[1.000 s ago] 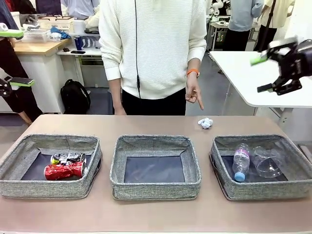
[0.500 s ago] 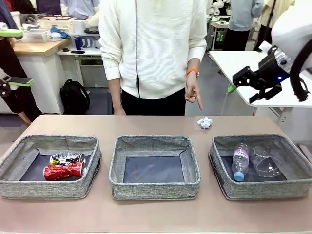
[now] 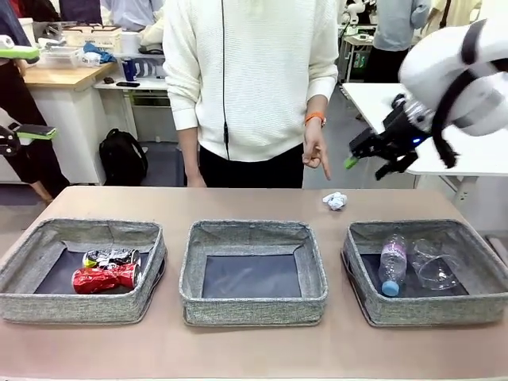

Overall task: Sort the waste into the appropriate baskets.
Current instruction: Pick up the waste item pointed out by the person, then place the picked waste into the Fabric basket indicated by the person.

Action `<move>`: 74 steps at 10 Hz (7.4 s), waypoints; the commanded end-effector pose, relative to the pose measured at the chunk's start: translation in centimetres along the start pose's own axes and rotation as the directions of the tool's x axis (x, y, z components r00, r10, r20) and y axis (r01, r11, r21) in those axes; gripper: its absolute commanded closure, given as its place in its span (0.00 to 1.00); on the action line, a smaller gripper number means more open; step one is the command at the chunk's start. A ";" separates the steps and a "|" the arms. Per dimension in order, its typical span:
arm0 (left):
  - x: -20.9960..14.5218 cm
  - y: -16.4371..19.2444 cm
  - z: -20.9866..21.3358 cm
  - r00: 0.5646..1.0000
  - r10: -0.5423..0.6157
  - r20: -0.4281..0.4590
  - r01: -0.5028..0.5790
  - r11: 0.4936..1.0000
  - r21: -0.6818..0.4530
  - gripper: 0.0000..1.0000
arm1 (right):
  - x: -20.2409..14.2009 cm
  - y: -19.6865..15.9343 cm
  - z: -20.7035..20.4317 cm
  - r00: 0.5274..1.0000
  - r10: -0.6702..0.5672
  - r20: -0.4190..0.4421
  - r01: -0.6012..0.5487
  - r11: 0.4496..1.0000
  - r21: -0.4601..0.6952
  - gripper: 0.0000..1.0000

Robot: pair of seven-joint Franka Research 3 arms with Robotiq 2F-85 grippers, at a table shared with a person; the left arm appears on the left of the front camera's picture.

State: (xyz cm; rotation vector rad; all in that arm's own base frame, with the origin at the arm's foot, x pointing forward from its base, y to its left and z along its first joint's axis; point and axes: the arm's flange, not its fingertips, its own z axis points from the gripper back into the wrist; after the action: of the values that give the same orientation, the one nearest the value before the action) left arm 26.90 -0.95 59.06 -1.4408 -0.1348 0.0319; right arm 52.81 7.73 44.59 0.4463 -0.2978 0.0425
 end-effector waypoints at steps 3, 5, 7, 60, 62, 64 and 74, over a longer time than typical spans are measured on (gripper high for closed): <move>-0.1 0.0 0.3 1.000 -0.019 -0.012 0.019 1.000 0.003 0.00 | 5.2 -2.9 -8.0 0.957 0.276 -0.087 -0.282 0.957 -0.065 0.00; -0.1 0.0 0.3 1.000 -0.019 -0.012 0.019 1.000 0.003 0.00 | 5.3 -4.6 -11.4 0.947 0.310 -0.089 -0.316 0.946 -0.071 0.00; -0.1 0.0 0.3 1.000 -0.019 -0.012 0.019 1.000 0.003 0.00 | 5.3 -5.7 -12.8 0.952 0.305 -0.015 -0.305 0.951 -0.055 0.00; -0.1 0.0 0.3 1.000 -0.019 -0.012 0.019 1.000 0.003 0.00 | -5.5 39.5 18.3 0.988 0.013 -0.151 -0.046 0.976 -0.213 0.92; -0.1 0.0 0.3 1.000 -0.019 -0.012 0.019 1.000 0.003 0.00 | -5.5 39.5 18.3 0.988 0.013 -0.151 -0.046 0.976 -0.213 0.92; -0.1 0.0 0.3 1.000 -0.019 -0.012 0.019 1.000 0.003 0.00 | -5.5 39.5 18.3 0.988 0.013 -0.151 -0.046 0.976 -0.213 0.92; -0.1 0.0 0.3 1.000 -0.019 -0.012 0.019 1.000 0.003 0.00 | -5.5 39.5 18.3 0.988 0.013 -0.151 -0.046 0.976 -0.213 0.92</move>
State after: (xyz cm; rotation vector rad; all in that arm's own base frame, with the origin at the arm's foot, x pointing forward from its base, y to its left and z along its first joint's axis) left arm 26.91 -0.93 59.11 -1.4399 -0.1357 0.0318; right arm 38.53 35.71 75.23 0.2244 -0.1540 0.0751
